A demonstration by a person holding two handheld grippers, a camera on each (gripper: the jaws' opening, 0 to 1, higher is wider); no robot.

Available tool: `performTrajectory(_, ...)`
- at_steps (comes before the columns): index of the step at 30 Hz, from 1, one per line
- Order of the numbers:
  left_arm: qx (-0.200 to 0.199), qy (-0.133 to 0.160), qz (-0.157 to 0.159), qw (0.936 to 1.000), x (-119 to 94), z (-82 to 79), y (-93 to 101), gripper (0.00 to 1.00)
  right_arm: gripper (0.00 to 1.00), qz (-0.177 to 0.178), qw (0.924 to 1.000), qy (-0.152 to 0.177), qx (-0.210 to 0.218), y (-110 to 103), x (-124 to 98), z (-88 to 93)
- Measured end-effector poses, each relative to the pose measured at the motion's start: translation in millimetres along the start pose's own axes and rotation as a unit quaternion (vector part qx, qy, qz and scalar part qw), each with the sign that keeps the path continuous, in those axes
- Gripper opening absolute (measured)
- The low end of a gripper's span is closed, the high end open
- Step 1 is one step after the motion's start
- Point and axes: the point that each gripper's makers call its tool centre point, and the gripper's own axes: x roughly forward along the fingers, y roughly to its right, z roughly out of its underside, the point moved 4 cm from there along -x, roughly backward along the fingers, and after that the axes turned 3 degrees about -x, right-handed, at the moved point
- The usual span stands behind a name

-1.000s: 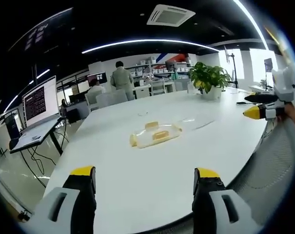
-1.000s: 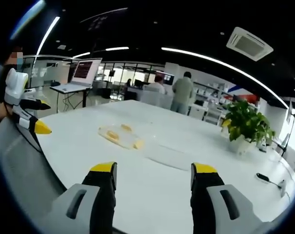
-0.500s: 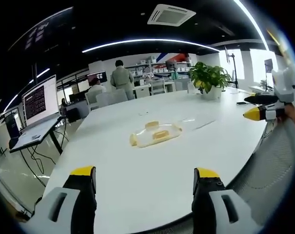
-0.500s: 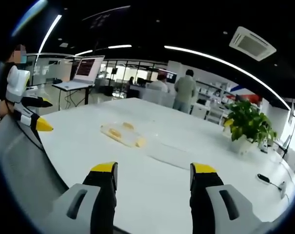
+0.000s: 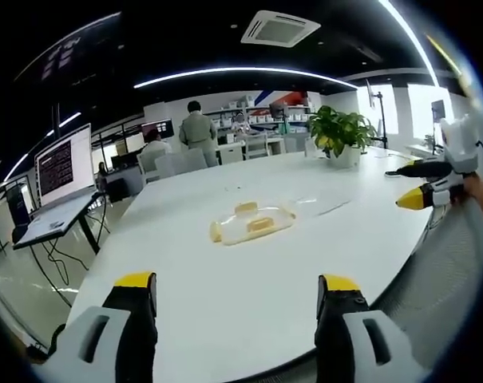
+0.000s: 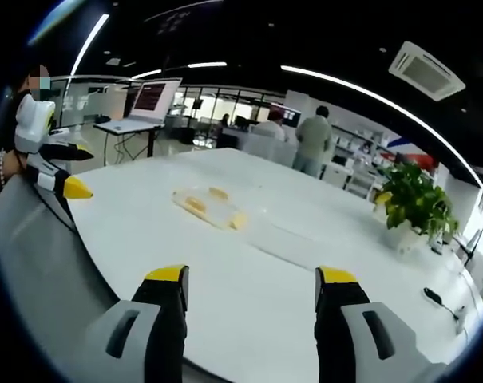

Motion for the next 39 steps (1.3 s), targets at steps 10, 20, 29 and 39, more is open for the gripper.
performTrajectory(10,0.018,-0.016,0.018,0.9996,1.0,-1.4,2.9,0.86,0.67,-0.07,0.996,-0.049,-0.027,-8.1,7.9,8.5)
performTrajectory(20,0.12,-0.017,0.026,0.9923,21.7,-20.4,-20.8,0.93,0.65,-0.05,0.9883,-0.051,-0.135,28.4,42.3,-4.1)
performTrajectory(29,0.21,-0.013,0.03,0.9772,69.7,-47.5,-54.7,0.93,0.64,-0.066,0.9765,-0.027,-0.203,45.6,92.7,-37.3)
performTrajectory(39,0.266,-0.03,0.047,0.9623,152.2,-59.0,-77.7,0.9,0.63,-0.113,0.9569,-0.015,-0.267,39.9,160.9,-59.3)
